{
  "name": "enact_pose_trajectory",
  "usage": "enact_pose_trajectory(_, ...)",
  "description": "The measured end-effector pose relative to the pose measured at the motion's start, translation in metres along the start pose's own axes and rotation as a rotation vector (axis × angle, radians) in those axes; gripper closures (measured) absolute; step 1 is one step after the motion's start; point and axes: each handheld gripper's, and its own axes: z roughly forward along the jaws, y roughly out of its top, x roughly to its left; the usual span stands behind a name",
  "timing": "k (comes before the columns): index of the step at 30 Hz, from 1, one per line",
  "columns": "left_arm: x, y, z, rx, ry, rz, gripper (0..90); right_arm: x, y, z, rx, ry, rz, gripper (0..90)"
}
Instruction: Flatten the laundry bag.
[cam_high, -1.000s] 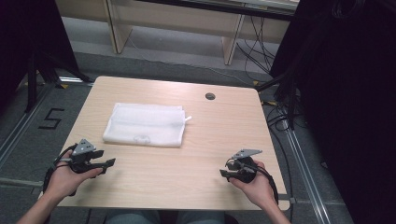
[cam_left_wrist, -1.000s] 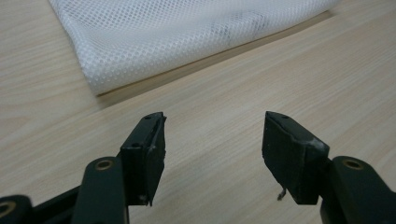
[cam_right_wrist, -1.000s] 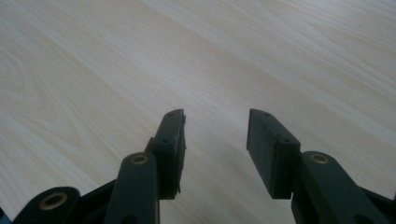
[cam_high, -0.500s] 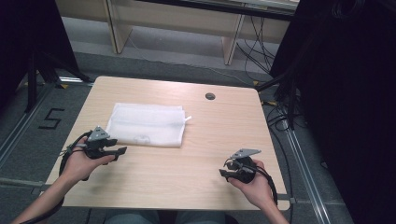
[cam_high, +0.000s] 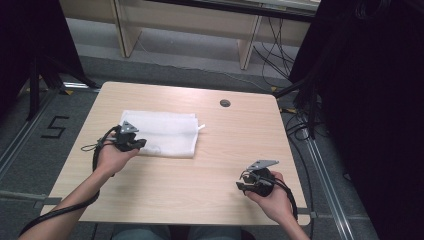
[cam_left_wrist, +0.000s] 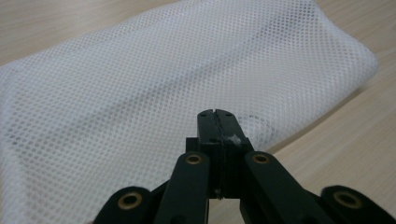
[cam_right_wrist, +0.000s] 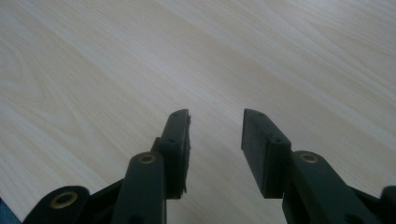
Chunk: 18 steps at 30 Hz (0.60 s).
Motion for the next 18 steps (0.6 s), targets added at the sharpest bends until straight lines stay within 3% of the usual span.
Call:
enact_pose_trajectory(4,-0.001,0.005,0.016,0.022,0.027,-0.018,89.8,-0.003,-0.001,0.002,-0.001,-0.007,-0.030,61.6)
enact_pose_trajectory(10,-0.001,0.002,0.039,0.068,0.040,-0.033,89.7,-0.001,0.000,0.001,0.005,0.007,-0.011,61.0)
enact_pose_trajectory(12,-0.002,0.002,0.046,0.070,0.050,-0.041,89.7,-0.001,0.000,0.002,-0.001,-0.002,-0.026,60.8)
enact_pose_trajectory(13,-0.002,0.002,0.048,0.093,0.049,-0.021,89.8,0.000,0.001,0.001,0.022,0.009,-0.011,60.4)
enact_pose_trajectory(15,-0.005,0.003,0.053,0.083,0.049,-0.035,89.8,0.000,0.001,0.001,0.022,0.010,-0.007,60.2)
enact_pose_trajectory(16,-0.004,0.004,0.054,0.103,0.046,-0.008,89.8,0.000,0.000,0.001,0.025,0.013,-0.013,59.9)
enact_pose_trajectory(17,-0.007,0.005,0.057,0.088,0.051,-0.023,89.9,0.000,0.001,0.001,0.024,0.014,-0.014,59.7)
enact_pose_trajectory(18,-0.007,0.006,0.057,0.100,0.049,-0.005,89.9,0.001,0.001,0.001,0.020,0.014,-0.002,59.6)
